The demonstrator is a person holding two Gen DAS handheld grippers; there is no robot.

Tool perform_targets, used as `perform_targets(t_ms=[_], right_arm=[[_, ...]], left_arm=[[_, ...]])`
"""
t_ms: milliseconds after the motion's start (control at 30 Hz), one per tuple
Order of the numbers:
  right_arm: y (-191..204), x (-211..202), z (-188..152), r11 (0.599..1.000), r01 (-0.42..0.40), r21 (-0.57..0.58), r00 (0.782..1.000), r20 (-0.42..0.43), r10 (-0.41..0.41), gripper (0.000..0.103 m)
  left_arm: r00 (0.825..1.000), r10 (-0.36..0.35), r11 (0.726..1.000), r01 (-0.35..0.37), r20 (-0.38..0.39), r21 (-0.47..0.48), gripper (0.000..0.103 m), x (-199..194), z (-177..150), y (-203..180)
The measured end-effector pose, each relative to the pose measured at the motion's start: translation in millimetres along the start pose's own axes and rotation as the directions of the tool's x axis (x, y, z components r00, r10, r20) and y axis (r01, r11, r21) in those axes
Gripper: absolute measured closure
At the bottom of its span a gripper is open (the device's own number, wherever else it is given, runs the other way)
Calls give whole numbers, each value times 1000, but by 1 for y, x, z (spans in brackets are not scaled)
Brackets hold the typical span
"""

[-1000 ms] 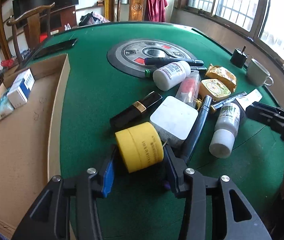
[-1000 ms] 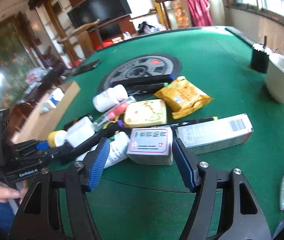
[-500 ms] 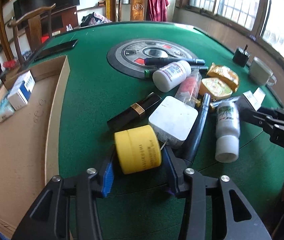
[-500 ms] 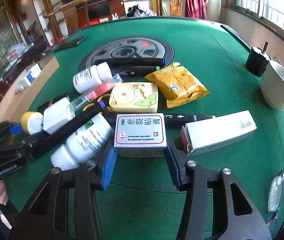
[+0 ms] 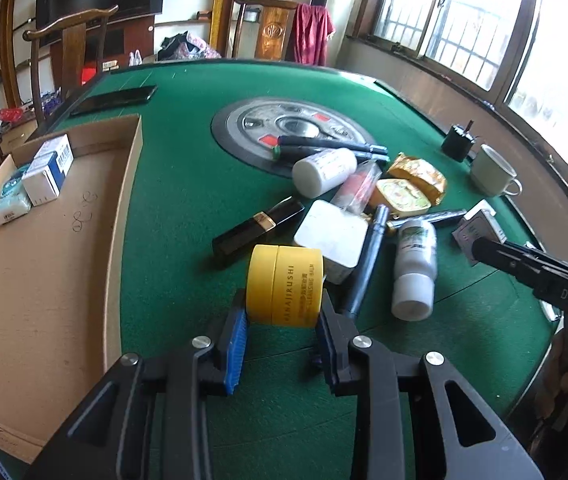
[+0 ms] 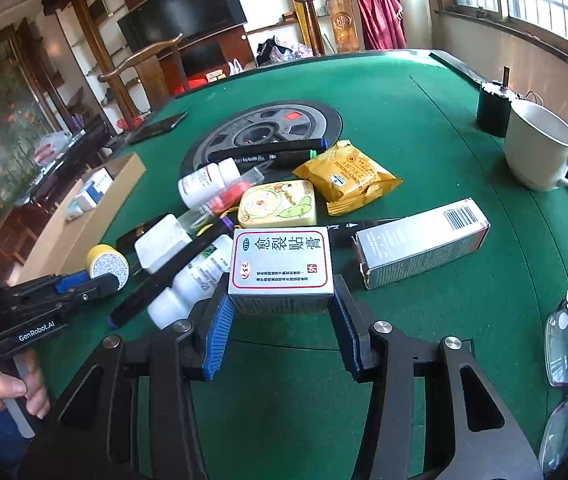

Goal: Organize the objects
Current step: 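Carry the yellow jar and medicine box into the cardboard tray and release both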

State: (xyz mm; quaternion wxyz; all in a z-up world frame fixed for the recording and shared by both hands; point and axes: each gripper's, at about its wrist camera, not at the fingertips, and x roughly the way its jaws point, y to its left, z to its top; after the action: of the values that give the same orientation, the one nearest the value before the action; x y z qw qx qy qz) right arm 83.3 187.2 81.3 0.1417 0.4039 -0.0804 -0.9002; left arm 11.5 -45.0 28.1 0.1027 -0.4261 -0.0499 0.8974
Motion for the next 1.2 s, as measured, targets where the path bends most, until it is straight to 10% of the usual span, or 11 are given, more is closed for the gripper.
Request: perform_targets(t_ms=[1200], right_arm=[[156,11,18,958,-132,-256,991,-60,120,57]], left_arm=[[987,-1,984,29,158,-176,72,-71,-1,91]])
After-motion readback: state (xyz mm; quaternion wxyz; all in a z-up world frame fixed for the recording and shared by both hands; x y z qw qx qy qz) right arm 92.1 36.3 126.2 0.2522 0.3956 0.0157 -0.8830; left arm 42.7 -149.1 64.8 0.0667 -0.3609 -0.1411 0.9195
